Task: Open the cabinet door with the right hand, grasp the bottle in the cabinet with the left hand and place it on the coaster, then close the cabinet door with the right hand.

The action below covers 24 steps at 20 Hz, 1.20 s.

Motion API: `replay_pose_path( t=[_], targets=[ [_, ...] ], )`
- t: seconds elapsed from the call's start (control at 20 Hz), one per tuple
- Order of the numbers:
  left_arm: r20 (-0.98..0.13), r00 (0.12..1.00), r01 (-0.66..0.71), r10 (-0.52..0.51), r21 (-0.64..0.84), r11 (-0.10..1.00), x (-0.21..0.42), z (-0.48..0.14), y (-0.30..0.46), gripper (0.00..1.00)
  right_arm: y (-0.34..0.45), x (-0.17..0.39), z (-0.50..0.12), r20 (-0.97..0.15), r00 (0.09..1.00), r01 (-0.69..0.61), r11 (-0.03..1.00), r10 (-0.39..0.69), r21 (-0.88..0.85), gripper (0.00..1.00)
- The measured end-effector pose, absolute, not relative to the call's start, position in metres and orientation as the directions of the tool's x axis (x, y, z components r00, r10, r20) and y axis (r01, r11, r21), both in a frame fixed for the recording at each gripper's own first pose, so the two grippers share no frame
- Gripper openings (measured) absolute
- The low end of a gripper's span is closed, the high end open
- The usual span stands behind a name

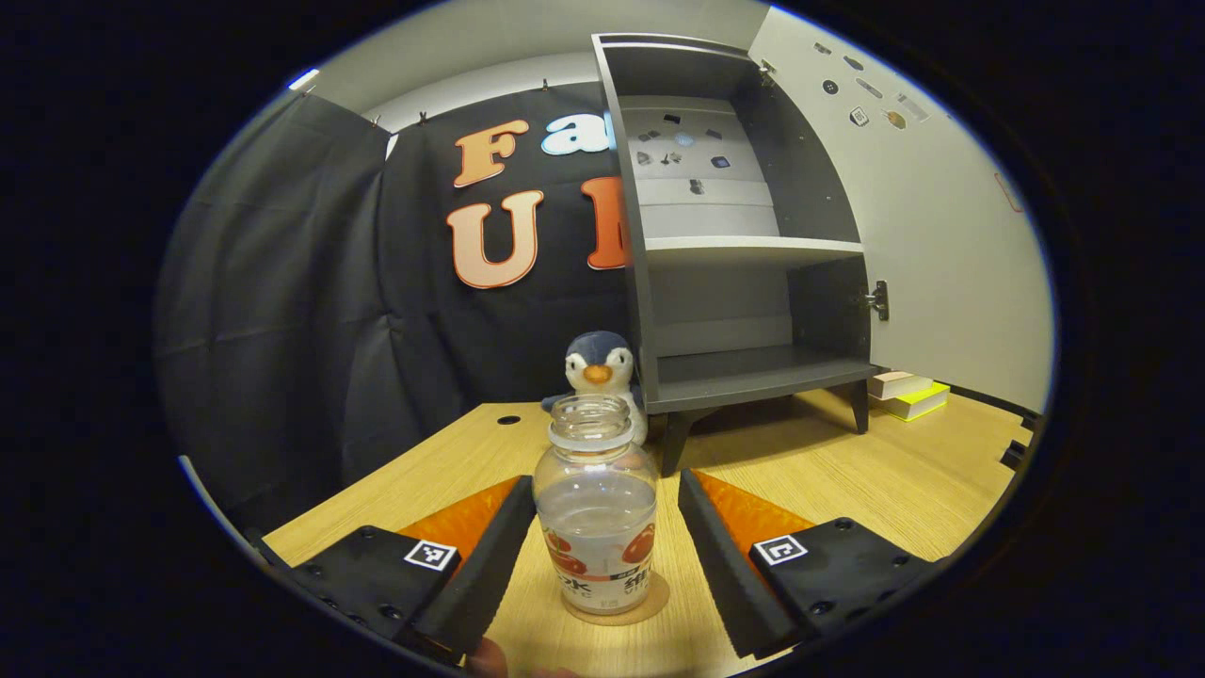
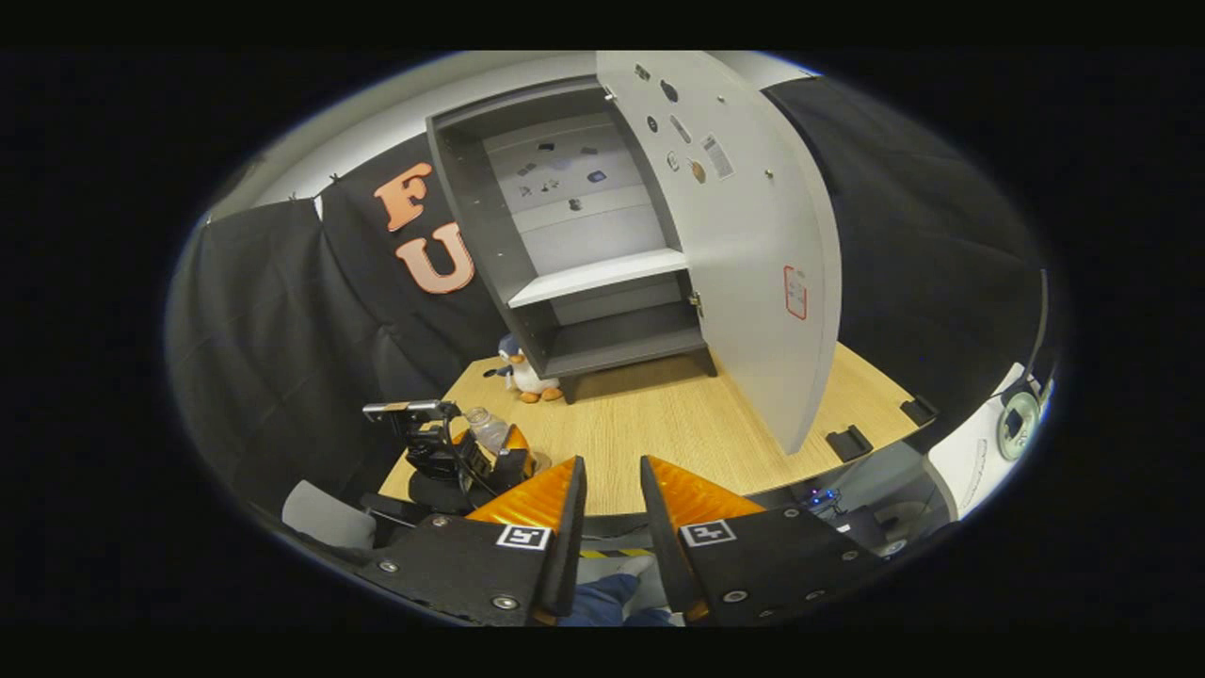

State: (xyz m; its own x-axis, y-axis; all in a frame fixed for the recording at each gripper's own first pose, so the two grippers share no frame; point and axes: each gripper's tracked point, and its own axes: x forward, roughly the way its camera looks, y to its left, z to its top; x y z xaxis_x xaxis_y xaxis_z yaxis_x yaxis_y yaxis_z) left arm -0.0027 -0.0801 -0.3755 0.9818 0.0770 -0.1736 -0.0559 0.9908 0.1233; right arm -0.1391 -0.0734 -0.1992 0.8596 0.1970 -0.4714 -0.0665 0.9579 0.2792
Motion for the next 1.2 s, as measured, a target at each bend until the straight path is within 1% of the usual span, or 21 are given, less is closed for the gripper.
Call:
replay_pose_path(
  t=[0.2, 0.5, 0.55, 0.6, 0.75, 1.0, 1.1, 1.2],
  targets=[
    [-0.162, 0.983, -0.066, 0.083, 0.110, 0.992, -0.010, -0.358, -0.078, 0.99, -0.076, -0.140, -0.191, -0.450, 0.868, -0.075, 0.952, 0.209, 0.297, 0.36],
    [-0.145, 0.981, -0.110, 0.127, 0.118, 0.987, -0.014, -0.344, -0.066, 0.99, -0.080, -0.145, -0.187, -0.442, 0.869, -0.091, 0.949, 0.224, 0.302, 0.36],
    [-0.146, 0.981, -0.111, 0.128, 0.122, 0.986, -0.016, -0.342, -0.065, 1.00, -0.081, -0.145, -0.186, -0.439, 0.869, -0.093, 0.948, 0.227, 0.306, 0.36],
    [-0.143, 0.982, -0.109, 0.126, 0.120, 0.987, -0.018, -0.339, -0.066, 0.99, -0.082, -0.146, -0.185, -0.436, 0.870, -0.095, 0.946, 0.230, 0.309, 0.36],
    [-0.127, 0.985, -0.098, 0.115, 0.132, 0.986, -0.024, -0.323, -0.073, 0.99, -0.085, -0.148, -0.180, -0.421, 0.876, -0.104, 0.944, 0.236, 0.313, 0.36],
    [-0.100, 0.992, -0.069, 0.082, 0.128, 0.989, -0.033, -0.268, -0.091, 0.99, -0.096, -0.150, -0.151, -0.351, 0.905, -0.120, 0.936, 0.240, 0.331, 0.36],
    [-0.093, 0.993, -0.060, 0.070, 0.110, 0.992, -0.036, -0.242, -0.101, 0.99, -0.102, -0.148, -0.133, -0.308, 0.921, -0.131, 0.935, 0.238, 0.330, 0.39],
    [-0.083, 0.995, -0.053, 0.061, 0.095, 0.994, -0.039, -0.216, -0.107, 0.99, -0.109, -0.145, -0.112, -0.258, 0.937, -0.145, 0.935, 0.234, 0.323, 0.39]
  ],
)
